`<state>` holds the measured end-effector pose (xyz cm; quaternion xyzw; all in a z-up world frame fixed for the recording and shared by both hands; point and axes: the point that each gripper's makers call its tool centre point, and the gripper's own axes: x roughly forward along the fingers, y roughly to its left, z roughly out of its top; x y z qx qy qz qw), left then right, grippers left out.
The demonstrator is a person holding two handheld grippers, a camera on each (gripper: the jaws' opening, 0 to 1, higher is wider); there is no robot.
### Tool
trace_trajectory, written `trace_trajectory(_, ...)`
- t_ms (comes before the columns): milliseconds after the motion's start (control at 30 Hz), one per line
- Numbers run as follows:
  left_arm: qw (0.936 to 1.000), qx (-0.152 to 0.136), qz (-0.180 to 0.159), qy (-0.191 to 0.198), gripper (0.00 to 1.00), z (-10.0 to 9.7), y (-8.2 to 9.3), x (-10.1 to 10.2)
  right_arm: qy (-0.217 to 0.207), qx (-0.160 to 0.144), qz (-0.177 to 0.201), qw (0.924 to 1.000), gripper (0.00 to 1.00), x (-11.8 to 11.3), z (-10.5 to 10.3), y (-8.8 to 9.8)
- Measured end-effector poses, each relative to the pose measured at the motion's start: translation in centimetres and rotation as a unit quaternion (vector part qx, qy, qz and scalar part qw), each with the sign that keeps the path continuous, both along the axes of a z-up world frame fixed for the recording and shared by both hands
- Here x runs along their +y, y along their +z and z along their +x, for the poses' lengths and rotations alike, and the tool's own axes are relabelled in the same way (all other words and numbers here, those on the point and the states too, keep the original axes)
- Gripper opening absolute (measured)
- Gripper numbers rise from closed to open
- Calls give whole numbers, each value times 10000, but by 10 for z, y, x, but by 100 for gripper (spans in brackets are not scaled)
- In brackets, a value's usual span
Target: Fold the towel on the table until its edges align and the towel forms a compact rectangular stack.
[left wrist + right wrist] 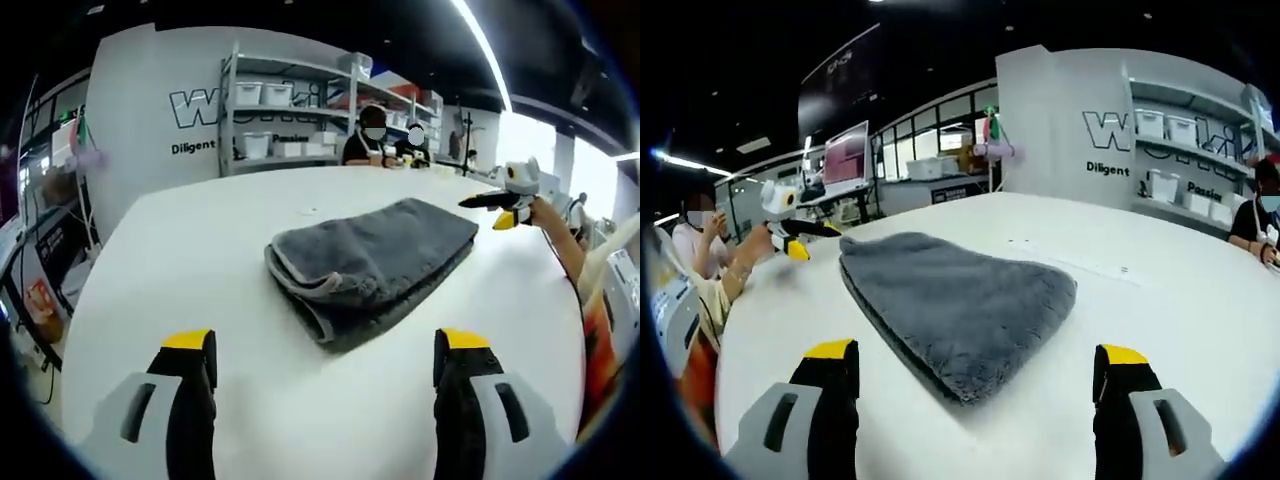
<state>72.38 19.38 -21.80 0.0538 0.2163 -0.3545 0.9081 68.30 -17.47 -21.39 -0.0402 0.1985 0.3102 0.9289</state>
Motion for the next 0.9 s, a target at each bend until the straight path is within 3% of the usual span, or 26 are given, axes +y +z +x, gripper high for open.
trace_trajectory(267, 9989, -60, -473, 7, 80, 3, 10, -5, 102, -9, -44, 9999, 98, 9, -13, -6)
trace_trajectory(433, 9973, -247, -690, -37, 71, 5, 23, -10, 218, -165, -104, 9996, 97, 19, -20, 2)
trace_trajectory(567, 9961, -246, -846, 32, 59, 10, 33, -13, 252, -283, -38, 9993, 96, 21, -23, 9)
trace_trajectory(700, 9961, -326, -821, -46, 41, 13, 40, -19, 219, -306, -55, 9993, 93, 20, -22, 9)
trace_trajectory(767, 9964, -309, -784, -61, 39, 17, 41, -23, 197, -323, -137, 9992, 93, 20, -22, 8)
trace_trajectory(900, 9987, -274, -392, -170, 39, 23, 34, -31, 226, -366, -206, 9989, 93, 21, -23, 9)
